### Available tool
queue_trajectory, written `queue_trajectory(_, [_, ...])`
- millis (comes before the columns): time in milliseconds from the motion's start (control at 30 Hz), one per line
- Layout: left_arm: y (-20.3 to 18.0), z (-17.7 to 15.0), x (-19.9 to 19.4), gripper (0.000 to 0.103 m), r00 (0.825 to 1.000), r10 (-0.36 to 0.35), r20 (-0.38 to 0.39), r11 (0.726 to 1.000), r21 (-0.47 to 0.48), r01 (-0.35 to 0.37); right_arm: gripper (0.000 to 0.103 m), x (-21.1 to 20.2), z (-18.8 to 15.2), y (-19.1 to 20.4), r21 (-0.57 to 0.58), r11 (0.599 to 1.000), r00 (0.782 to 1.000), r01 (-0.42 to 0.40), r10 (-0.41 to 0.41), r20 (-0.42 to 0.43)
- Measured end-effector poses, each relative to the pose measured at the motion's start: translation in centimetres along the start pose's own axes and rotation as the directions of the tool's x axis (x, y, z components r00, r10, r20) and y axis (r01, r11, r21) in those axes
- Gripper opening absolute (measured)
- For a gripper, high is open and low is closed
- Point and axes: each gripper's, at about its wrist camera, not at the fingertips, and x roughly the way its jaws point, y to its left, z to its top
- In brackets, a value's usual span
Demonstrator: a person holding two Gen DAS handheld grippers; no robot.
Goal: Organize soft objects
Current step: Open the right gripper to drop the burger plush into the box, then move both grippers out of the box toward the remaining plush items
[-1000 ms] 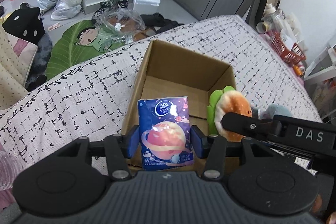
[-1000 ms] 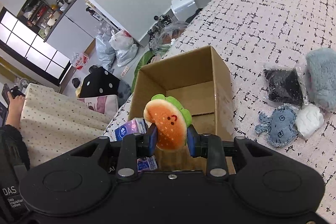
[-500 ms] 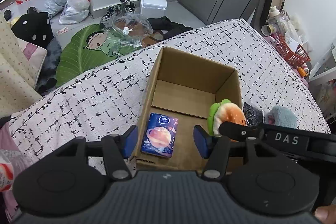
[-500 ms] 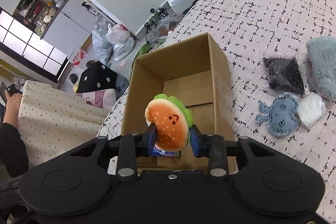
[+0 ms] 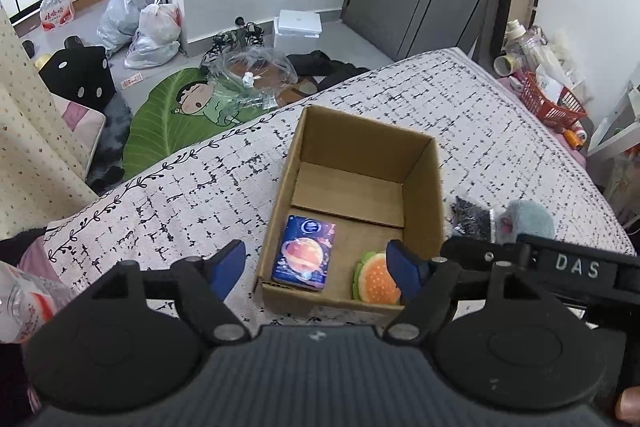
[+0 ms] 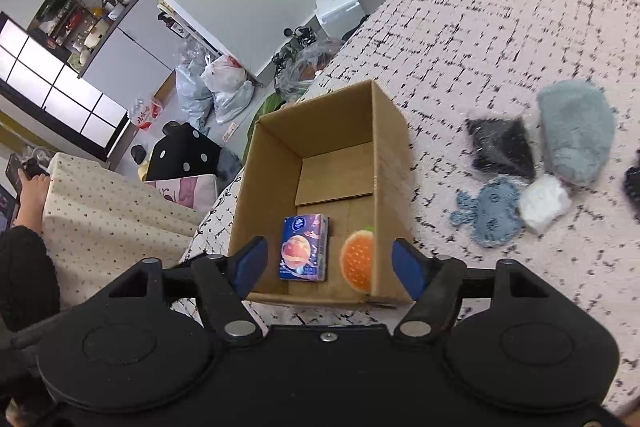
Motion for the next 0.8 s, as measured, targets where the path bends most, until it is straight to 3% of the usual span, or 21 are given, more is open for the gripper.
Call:
queue_trajectory(400, [-2.1,-0.8,-2.0,0.079,1.000,-0.012,0.027,1.000,0.010,0.012,0.083,-4.3,-1.1,-1.7,-0.072,0.996,0.997,0.060,-0.055,0.061])
queue_trajectory(500, [-2.9,-1.2,-2.2,0.086,1.000,-0.003,0.027,1.000,0.016,0.003,0.088,-5.3,-1.4,-2.4,-0.096,0.992,0.994,0.079,-0.071,0.082])
queue_trajectory(800, [-5.7,-2.2,-2.8,0.088,0.999,-0.013,0.035,0.999,0.051,0.011,0.096,-8.3,-1.8,-5.8,-0.063,0.992,0.987,0.108,-0.100,0.127])
